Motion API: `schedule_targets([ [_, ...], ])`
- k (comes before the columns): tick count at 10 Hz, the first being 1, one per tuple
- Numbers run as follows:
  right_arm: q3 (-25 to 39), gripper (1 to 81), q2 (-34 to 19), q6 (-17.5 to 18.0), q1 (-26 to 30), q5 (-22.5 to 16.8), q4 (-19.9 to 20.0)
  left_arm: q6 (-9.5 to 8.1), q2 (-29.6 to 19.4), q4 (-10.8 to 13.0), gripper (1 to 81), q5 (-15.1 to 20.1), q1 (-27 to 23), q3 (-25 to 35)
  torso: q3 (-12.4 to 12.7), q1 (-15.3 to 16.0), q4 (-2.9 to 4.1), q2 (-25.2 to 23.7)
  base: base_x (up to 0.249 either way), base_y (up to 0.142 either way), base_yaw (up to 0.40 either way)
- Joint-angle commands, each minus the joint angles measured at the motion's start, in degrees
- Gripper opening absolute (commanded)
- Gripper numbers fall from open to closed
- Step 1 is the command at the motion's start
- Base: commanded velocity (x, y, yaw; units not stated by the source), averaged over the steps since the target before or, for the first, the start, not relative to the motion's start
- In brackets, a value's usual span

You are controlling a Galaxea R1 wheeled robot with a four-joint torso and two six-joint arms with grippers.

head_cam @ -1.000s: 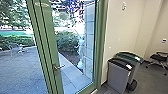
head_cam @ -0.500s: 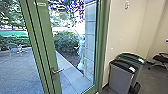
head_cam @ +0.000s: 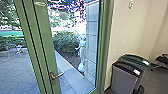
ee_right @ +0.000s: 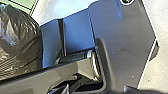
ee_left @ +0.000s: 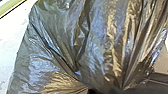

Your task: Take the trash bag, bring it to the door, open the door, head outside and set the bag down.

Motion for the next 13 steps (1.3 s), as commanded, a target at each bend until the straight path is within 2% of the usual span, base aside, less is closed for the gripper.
schedule_targets([
  [1, 0.3, 81.1, 0.6, -0.3, 2.2, -3.1, -0.8, 0.32, -0.2, 0.3, 1.0, 3.2, -3.4, -0.2, 0.0, 0.0, 0.0, 0.0, 0.163, 0.0, 0.0],
  [4, 0.3, 81.1, 0.7, -0.3, 2.2, -3.1, -0.9, 0.32, -0.1, 0.3, 1.0, 3.1, -3.4, -0.2, 0.0, 0.0, 0.0, 0.0, 0.159, 0.0, 0.0],
  [7, 0.3, 81.1, 0.7, -0.3, 2.2, -3.1, -0.9, 0.23, -0.2, 0.3, 1.0, 3.1, -3.4, -0.2, 0.0, 0.0, 0.0, 0.0, 0.145, 0.068, 0.0],
  [13, 0.3, 81.1, 0.7, -0.3, 2.4, -3.3, -1.0, 0.23, -0.2, 0.3, 1.0, 3.2, -3.4, -0.2, 0.0, 0.0, 0.0, 0.0, 0.1, 0.0, 0.0],
])
